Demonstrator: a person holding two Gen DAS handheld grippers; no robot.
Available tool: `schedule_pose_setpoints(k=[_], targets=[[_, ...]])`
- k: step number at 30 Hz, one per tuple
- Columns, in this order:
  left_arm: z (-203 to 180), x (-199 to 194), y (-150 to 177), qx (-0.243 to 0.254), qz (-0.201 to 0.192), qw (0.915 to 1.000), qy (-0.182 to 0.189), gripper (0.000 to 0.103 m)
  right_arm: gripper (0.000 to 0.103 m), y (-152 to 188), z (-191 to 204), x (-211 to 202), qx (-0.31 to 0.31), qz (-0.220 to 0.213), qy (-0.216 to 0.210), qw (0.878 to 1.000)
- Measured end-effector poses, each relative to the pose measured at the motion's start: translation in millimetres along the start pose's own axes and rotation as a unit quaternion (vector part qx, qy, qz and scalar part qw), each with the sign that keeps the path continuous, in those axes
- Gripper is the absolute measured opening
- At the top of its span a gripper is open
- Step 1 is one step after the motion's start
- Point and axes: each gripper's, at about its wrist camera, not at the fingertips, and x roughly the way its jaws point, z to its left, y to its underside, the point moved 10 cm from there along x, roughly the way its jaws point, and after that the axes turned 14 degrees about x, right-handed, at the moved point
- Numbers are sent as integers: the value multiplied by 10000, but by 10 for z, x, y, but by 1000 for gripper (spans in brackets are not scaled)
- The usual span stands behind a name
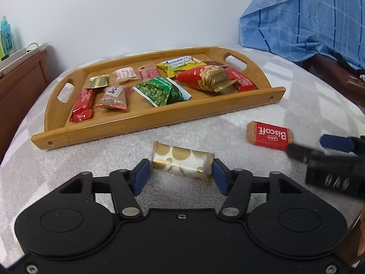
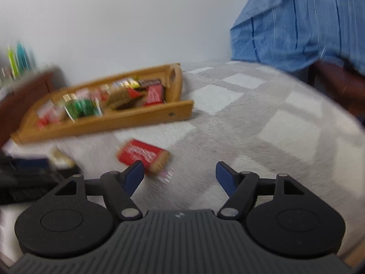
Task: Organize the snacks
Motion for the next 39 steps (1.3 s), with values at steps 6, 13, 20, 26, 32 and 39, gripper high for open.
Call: schedule_pose_setpoints(k=[6, 13, 20, 26, 32, 39], targets=[[109, 15, -21, -290, -4, 9994, -164, 54, 86, -42, -14, 78, -424, -145, 476, 9979], [147, 40, -65, -574, -83, 9978, -322, 57, 86, -290, -176, 260, 65, -222, 668, 9975], [104, 67, -29, -306, -81, 9987, -392, 78, 88, -196, 41, 167, 230, -150, -229, 9994], [104, 107, -27, -214, -81, 9994, -259, 73, 89, -167, 233, 277, -31, 0, -250, 9997], [57, 78, -48, -61, -110, 9998, -138, 55, 89, -196, 329, 343, -142, 39, -313, 9994], [84, 15, -87, -280, -135, 9993, -196, 52, 66, -199, 377, 326, -397, -81, -244, 9989]])
